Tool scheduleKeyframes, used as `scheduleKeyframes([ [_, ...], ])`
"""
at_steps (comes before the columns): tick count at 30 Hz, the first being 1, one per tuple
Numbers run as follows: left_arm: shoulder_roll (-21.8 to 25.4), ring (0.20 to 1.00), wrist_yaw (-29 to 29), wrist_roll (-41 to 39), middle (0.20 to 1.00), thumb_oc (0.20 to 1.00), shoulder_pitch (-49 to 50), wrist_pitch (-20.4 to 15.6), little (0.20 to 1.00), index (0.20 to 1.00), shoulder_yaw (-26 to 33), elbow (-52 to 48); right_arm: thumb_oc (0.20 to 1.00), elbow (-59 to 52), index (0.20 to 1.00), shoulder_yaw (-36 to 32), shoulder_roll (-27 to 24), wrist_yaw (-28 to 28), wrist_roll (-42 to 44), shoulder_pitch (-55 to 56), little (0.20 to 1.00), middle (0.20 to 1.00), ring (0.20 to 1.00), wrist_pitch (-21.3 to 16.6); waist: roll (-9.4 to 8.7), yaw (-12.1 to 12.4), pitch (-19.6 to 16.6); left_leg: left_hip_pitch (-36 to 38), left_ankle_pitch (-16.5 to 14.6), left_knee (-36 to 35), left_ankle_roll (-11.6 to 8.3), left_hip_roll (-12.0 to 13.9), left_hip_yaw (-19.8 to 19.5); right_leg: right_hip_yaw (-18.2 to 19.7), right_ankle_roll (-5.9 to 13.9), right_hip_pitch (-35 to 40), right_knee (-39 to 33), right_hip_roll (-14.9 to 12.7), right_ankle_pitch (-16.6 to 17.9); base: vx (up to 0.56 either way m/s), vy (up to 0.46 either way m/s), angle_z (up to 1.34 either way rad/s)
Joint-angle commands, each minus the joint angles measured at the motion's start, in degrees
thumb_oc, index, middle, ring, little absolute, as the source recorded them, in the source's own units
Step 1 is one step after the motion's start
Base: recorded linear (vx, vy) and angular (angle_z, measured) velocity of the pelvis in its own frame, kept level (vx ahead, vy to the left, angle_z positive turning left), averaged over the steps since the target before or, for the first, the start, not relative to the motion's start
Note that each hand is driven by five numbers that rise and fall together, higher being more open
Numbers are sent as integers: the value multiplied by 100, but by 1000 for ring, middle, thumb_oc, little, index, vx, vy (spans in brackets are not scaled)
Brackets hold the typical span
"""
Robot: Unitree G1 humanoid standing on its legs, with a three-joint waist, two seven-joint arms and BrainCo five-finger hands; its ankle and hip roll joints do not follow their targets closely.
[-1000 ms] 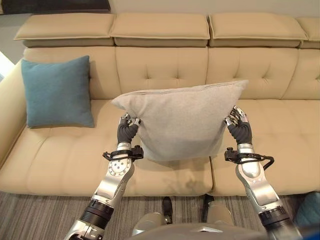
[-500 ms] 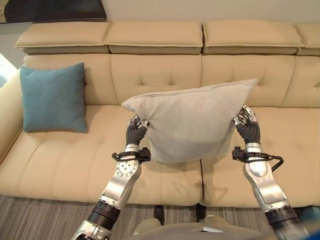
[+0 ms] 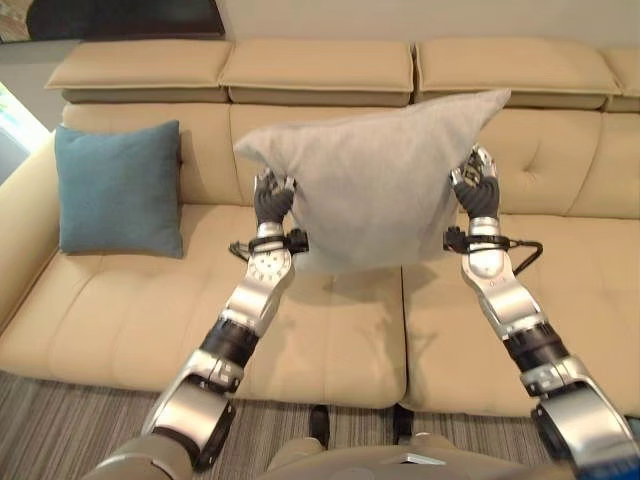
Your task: Pick up all the scattered cushions and arrange them neatly on the sofa.
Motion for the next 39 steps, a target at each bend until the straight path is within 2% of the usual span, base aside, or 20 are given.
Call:
scheduleKeyframes([
  [1,2,200,-55,292,200,200,-1469,-477,200,200,-653,1,200,-377,200,392,-10,-51,-369,-1264,200,200,200,-378,-34,-11,236,19,-570,29,-144,-139,128,-18,499,139,33,-101,-594,-104,9,2],
  [4,222,200,-14,346,200,200,-2369,-475,200,200,-858,667,200,125,200,515,-298,-163,-262,-2165,200,200,200,-316,19,-53,365,-474,-389,29,-174,-169,86,39,495,-346,52,-104,-438,-111,17,4],
  [11,560,200,-105,292,200,200,-3858,-480,200,200,-1307,1972,200,1281,200,840,-571,-389,-28,-3575,200,200,200,-370,110,-104,426,-1438,-97,29,-286,-161,97,89,532,-1280,97,-150,-209,-60,11,2],
  [16,456,200,-199,101,200,200,-4290,-515,200,200,-1420,2642,200,1951,200,1062,-664,-407,151,-4055,200,200,200,-424,134,-112,501,-2079,40,29,-369,-156,123,131,568,-1943,118,-154,-85,-57,1,-14],
  [21,405,200,-308,63,200,200,-4211,-514,200,200,-1420,2837,200,2339,200,1258,-674,-264,158,-4050,200,200,200,-395,127,-133,483,-2316,91,29,-398,-175,104,134,572,-2193,113,-159,-29,-5,-1,-1],
  [22,415,231,-371,23,231,231,-4217,-511,231,231,-1449,2908,200,2452,200,1301,-699,-211,170,-4083,200,200,200,-378,124,-128,482,-2352,106,29,-407,-179,102,127,578,-2226,108,-165,-16,0,0,0],
  [23,446,1000,-448,8,1000,1000,-4220,-485,1000,1000,-1498,3027,200,2731,200,1432,-782,-133,170,-4139,200,200,200,-331,129,-121,459,-2404,114,29,-412,-188,97,132,577,-2287,105,-164,-4,0,0,0],
  [24,447,1000,-520,-76,1000,1000,-4224,-474,1000,1000,-1499,3137,269,2894,269,1528,-850,-85,142,-4187,269,269,269,-288,121,-115,451,-2416,121,29,-421,-189,98,127,582,-2289,97,-167,5,-4,-15,4],
  [25,461,1000,-551,-121,1000,1000,-4242,-481,1000,1000,-1493,3200,539,3026,539,1597,-894,-48,145,-4251,539,539,539,-266,120,-114,448,-2422,126,29,-425,-191,97,123,583,-2289,92,-166,10,-9,-19,5],
  [26,508,1000,-603,-188,1000,1000,-4272,-488,1000,1000,-1490,3300,1000,3196,1000,1675,-978,-2,170,-4338,1000,1000,1000,-229,114,-105,445,-2432,138,29,-436,-197,97,113,586,-2281,85,-164,11,-14,-31,4],
  [30,1004,1000,-766,-189,1000,1000,-4322,-387,1000,1000,-1512,3651,1000,3861,1000,1987,-1487,189,116,-4527,1000,1000,1000,22,101,-49,419,-2361,132,29,-454,-203,65,78,591,-2197,59,-159,11,-3,-27,0],
  [31,1287,1000,-812,-271,1000,1000,-4233,-375,1000,1000,-1422,3789,1000,4040,1000,2033,-1728,264,153,-4517,1000,1000,1000,110,88,-29,396,-2306,123,29,-457,-206,52,70,594,-2135,44,-157,10,19,-32,1],
  [33,1550,1000,-860,-314,1000,1000,-4136,-364,1000,1000,-1353,3868,1000,4173,1000,1942,-1938,341,275,-4389,1000,1000,1000,168,83,-9,361,-2229,106,29,-459,-208,39,58,594,-2053,35,-156,2,17,-8,-1],
  [34,1845,1000,-936,-242,1000,1000,-3997,-341,1000,1000,-1337,3823,1000,4168,1000,1854,-2234,410,356,-4220,1000,1000,1000,193,67,5,319,-2161,87,29,-465,-197,38,46,599,-1981,33,-172,-9,0,0,0],
  [36,2106,1000,-991,-277,1000,1000,-3676,-384,1000,1000,-1185,3632,1000,4022,1000,1709,-2495,463,402,-3955,1000,1000,1000,174,55,13,282,-2078,55,29,-459,-190,41,41,599,-1887,33,-176,-35,0,0,0],
  [39,2345,1000,-1087,-392,1000,1000,-2727,-515,1000,1000,-739,2666,1000,3536,1000,1267,-2755,547,354,-3066,1000,1000,1000,182,25,25,241,-1894,3,29,-450,-178,43,28,585,-1684,33,-170,-93,28,-13,4],
])
